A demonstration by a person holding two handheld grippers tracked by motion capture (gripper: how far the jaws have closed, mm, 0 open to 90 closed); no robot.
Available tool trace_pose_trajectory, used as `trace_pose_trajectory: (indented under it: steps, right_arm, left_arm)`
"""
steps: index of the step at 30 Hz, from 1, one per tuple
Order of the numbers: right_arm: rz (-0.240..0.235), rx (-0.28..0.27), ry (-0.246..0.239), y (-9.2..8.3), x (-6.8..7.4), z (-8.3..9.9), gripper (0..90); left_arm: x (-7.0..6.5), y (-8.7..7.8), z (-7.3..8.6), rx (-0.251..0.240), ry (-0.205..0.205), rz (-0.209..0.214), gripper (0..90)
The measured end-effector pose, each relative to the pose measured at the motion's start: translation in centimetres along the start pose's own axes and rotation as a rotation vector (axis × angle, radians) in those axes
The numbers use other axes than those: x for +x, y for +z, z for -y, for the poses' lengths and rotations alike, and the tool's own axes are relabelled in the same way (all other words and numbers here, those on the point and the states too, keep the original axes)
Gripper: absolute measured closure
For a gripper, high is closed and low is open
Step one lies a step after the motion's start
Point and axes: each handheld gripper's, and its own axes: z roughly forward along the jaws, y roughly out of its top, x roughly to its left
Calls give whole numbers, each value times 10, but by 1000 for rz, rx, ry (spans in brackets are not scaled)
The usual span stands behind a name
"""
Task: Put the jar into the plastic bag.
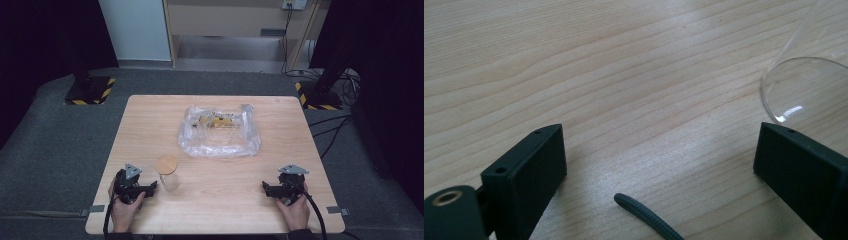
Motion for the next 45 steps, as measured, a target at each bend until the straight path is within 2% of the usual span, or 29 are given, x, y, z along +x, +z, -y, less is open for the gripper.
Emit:
trace_pose_trajectory:
  steps: [6,14,23,32,45]
  right_arm:
    - [0,0,0,0,0,0,5]
    - [0,0,0,0,0,0,4]
    - [0,0,0,0,0,0,5]
    - [0,0,-1,0,0,0,4]
    - [0,0,0,0,0,0,4]
  left_arm:
    - [1,-5,-1,-15,-3,-9,81]
    - [2,-10,-3,-50,-4,29,81]
    - [2,-19,-5,-109,-1,82,85]
    - [1,-29,-9,-175,34,136,86]
    - [1,-45,-15,-279,28,226,90]
